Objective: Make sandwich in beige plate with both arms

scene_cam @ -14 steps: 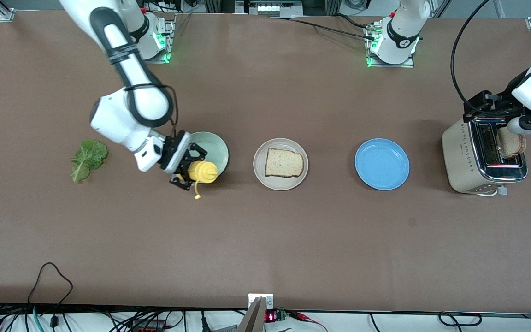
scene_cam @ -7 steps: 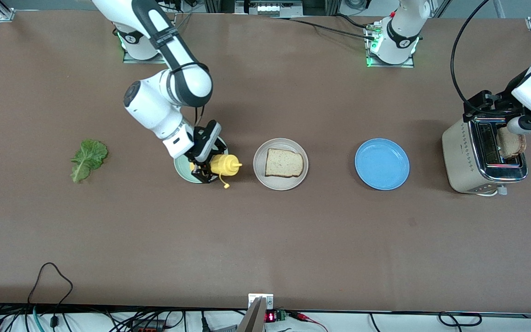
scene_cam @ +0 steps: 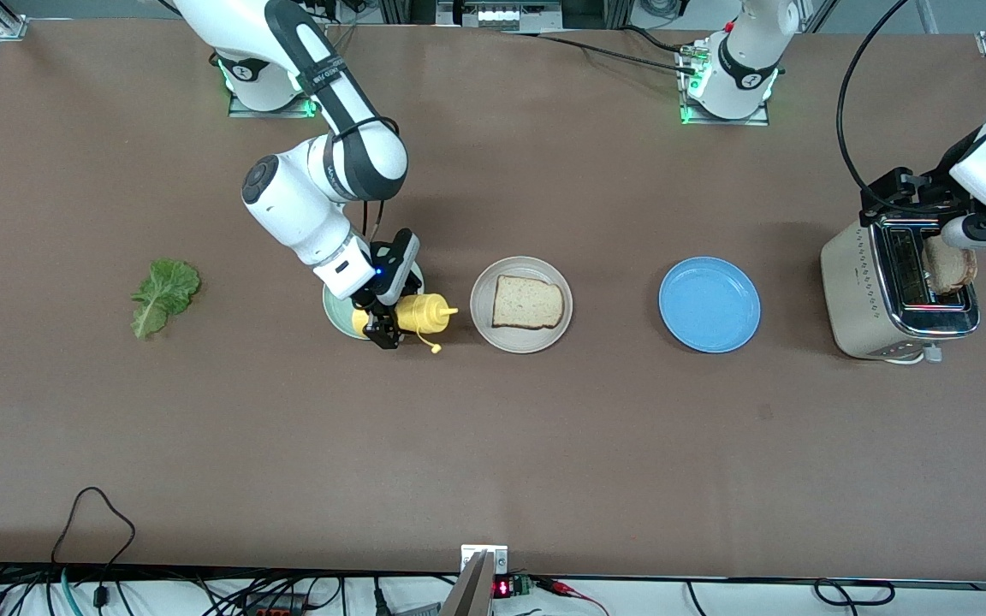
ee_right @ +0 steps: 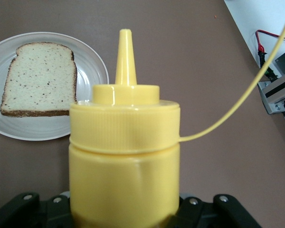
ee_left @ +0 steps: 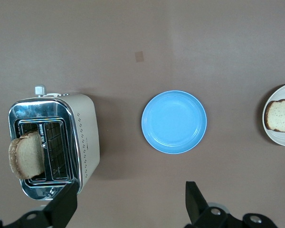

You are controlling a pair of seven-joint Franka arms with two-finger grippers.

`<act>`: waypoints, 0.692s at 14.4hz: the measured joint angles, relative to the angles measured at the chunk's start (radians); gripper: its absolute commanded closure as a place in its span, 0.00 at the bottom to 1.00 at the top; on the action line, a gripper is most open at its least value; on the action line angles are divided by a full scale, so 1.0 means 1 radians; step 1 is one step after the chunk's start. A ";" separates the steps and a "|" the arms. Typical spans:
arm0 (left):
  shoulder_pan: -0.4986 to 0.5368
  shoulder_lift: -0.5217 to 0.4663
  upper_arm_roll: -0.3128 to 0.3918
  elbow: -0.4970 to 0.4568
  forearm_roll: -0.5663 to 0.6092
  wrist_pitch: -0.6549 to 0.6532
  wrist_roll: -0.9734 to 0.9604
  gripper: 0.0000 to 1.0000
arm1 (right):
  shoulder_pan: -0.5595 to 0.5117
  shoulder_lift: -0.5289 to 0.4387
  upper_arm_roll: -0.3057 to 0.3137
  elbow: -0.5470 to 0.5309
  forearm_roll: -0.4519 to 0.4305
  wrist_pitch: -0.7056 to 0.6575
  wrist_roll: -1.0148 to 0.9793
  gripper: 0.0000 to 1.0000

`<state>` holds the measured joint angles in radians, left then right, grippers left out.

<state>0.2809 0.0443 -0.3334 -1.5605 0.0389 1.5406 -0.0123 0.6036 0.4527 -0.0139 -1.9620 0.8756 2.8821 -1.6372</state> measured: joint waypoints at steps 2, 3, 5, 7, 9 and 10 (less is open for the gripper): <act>0.000 0.000 0.000 0.000 0.000 0.000 0.000 0.00 | 0.000 0.000 -0.003 0.014 -0.069 -0.028 0.042 0.61; 0.000 0.000 0.000 0.000 0.000 -0.001 0.000 0.00 | 0.001 0.000 -0.010 0.026 -0.117 -0.056 0.074 0.61; 0.000 0.000 0.000 0.000 0.000 -0.001 0.000 0.00 | 0.002 0.000 -0.030 0.055 -0.251 -0.120 0.170 0.61; 0.000 0.000 0.000 0.000 0.000 -0.002 0.000 0.00 | 0.003 0.000 -0.043 0.092 -0.410 -0.186 0.297 0.61; 0.000 0.000 0.000 0.000 0.000 -0.003 0.000 0.00 | 0.005 0.000 -0.043 0.139 -0.566 -0.260 0.433 0.61; 0.000 0.000 0.000 0.000 0.000 -0.004 0.000 0.00 | 0.007 0.000 -0.043 0.163 -0.640 -0.296 0.501 0.61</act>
<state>0.2811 0.0442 -0.3334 -1.5605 0.0389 1.5368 -0.0124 0.6110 0.4527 -0.0574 -1.7995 0.2359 2.5859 -1.1364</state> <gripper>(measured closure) 0.000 0.608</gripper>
